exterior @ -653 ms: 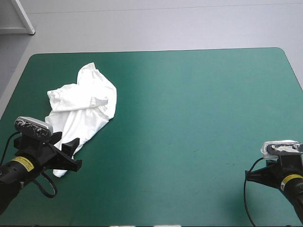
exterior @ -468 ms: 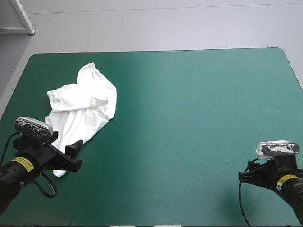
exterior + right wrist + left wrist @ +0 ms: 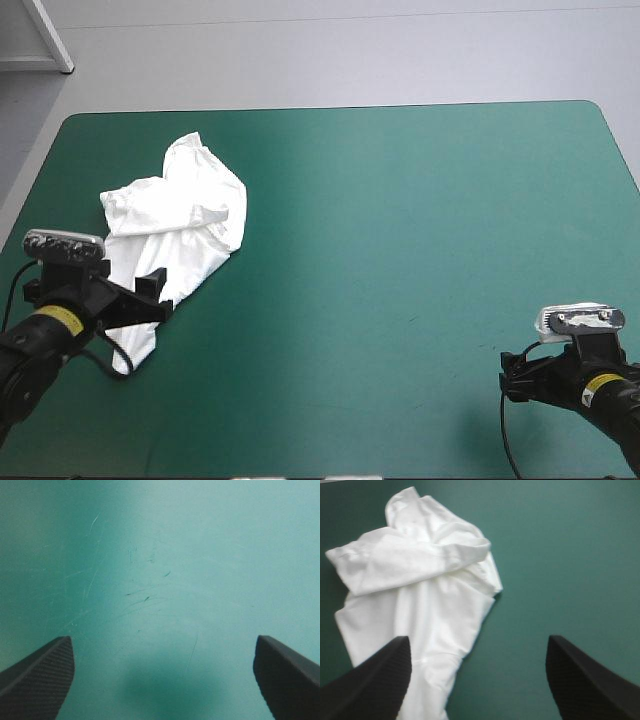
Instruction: Fold the cloth
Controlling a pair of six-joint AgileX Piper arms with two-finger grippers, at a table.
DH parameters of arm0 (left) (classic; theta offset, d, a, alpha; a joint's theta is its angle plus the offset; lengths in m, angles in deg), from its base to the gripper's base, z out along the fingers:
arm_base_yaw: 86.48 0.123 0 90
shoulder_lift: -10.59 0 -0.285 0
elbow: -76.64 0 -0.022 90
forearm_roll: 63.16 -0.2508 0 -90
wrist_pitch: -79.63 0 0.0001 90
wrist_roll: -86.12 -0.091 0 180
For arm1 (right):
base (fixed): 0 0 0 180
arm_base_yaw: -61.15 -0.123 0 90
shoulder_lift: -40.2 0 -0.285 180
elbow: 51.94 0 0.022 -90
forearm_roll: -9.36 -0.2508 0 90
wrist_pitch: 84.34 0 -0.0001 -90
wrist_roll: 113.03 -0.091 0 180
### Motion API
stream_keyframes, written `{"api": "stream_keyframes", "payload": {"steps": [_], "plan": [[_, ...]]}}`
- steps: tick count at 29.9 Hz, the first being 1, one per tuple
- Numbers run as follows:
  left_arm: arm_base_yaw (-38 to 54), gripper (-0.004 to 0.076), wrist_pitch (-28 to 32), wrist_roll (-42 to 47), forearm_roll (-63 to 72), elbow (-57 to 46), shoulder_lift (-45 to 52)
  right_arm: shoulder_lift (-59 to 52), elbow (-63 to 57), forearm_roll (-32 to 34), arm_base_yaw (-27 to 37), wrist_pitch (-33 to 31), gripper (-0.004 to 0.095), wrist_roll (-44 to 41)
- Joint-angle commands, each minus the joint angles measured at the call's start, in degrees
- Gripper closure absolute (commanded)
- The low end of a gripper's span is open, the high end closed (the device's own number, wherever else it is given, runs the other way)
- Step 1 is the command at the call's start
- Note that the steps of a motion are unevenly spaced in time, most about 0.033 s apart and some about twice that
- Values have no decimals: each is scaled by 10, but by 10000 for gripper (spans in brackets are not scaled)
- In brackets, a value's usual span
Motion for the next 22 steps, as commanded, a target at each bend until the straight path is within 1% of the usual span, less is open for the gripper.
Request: {"api": "stream_keyframes", "payload": {"steps": [1,4,8,12,13,15,17,22], "plan": [[-2,178,65,89,-114,22,-98,1,20,6,3,21,-6,11],[-2,178,101,91,-119,47,-192,1,20,6,3,23,-6,18],[11,178,158,100,-119,105,-323,1,20,4,3,19,-6,23],[76,178,160,118,-95,184,-451,0,20,-12,3,5,-6,23],[88,178,159,111,-75,204,-473,1,20,-17,3,4,-6,23],[111,178,158,70,-28,237,-519,0,20,-24,3,2,-6,23],[123,178,158,31,13,265,-558,0,20,-26,3,5,-6,23],[124,178,167,22,31,295,-613,0,20,-28,3,6,-5,23]]}}
